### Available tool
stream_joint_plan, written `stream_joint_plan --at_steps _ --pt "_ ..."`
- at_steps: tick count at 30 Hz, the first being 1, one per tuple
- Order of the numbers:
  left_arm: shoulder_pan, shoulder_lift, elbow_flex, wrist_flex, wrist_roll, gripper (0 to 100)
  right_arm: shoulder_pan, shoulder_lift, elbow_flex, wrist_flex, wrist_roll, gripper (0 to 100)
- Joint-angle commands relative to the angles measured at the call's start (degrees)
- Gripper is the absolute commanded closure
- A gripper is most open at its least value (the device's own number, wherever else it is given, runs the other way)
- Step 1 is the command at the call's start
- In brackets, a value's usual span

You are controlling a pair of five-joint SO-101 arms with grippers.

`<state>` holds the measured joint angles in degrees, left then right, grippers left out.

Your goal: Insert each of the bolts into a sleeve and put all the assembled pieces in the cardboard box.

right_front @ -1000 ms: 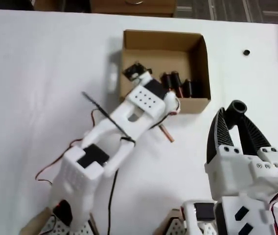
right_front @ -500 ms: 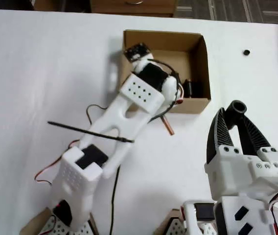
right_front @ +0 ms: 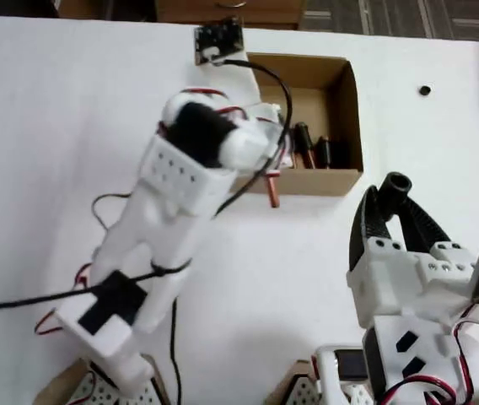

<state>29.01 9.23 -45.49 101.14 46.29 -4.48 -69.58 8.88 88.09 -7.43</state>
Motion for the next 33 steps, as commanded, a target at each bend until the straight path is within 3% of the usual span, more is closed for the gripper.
stream_joint_plan --at_steps 1,4,12,23,30,33 --pt "-0.9 -6.3 -2.4 0.7 -7.3 98 0.4 0.1 0.1 -0.9 0.4 97.8" --pt "-1.1 -9.5 -2.6 0.5 -15.8 98 -3.6 0.1 0.2 -0.3 0.4 97.8" --pt "-0.5 -17.8 -2.3 0.7 -24.9 98 -13.5 0.1 3.3 0.4 0.2 97.8" --pt "-0.5 -30.3 -1.0 0.8 -23.0 98 -25.5 0.1 4.5 3.4 0.1 97.8" --pt "-0.5 -39.7 13.8 -0.9 -23.1 98 -26.2 -2.4 6.0 6.1 0.4 97.8" --pt "-0.8 -44.5 19.0 -5.1 -22.9 98 -31.7 -5.1 9.0 5.6 0.4 97.8"
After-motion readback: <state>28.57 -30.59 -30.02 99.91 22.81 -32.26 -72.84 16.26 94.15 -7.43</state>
